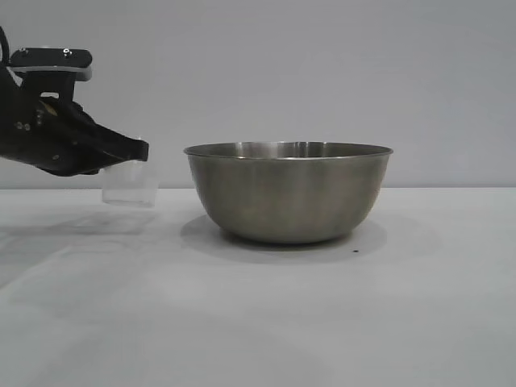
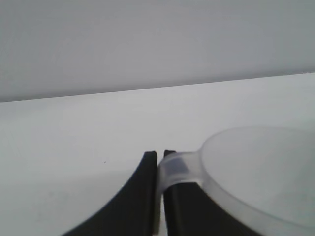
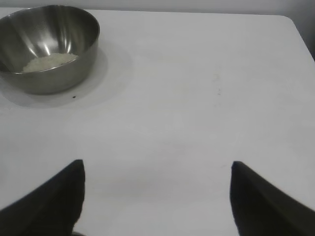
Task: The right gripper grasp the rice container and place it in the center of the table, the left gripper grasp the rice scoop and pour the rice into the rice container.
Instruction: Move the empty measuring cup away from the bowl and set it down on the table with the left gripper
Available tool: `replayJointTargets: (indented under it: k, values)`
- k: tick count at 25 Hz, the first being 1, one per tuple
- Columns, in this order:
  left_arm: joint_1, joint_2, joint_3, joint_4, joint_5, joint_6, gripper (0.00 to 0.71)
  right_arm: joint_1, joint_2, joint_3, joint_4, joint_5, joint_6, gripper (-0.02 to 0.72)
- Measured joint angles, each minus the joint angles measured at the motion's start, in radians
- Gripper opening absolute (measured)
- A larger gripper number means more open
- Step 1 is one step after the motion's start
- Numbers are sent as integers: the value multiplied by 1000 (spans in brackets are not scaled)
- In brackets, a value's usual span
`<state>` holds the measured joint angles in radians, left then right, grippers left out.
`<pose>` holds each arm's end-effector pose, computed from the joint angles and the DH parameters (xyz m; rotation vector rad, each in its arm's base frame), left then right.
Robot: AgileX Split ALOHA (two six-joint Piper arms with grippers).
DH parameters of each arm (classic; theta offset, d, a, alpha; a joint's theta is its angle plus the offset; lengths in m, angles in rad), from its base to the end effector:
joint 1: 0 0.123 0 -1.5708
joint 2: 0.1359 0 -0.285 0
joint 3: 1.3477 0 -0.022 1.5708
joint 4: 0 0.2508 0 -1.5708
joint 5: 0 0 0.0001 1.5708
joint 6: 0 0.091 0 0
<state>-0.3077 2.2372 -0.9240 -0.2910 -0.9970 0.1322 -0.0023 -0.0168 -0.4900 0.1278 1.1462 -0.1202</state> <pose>0.3840 -0.0990 0.0706 0.0807 1.8103 -0.0176 -0.0104 0.0106 0.2682 -0.1378 2.1124 0.0819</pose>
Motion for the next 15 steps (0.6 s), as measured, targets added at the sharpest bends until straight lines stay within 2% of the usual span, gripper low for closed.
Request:
replayJointTargets:
  k: [7, 10, 12, 15]
  values:
    - [0, 2, 24, -3, -72, 0, 0, 0, 0, 0, 0, 0, 0, 566]
    - [0, 2, 82, 8, -129, 0, 176, 0, 0, 0, 0, 0, 0, 566]
    - [0, 2, 124, 26, -137, 0, 251, 0, 0, 0, 0, 0, 0, 566]
    - [0, 2, 190, 57, -137, 0, 247, 0, 0, 0, 0, 0, 0, 566]
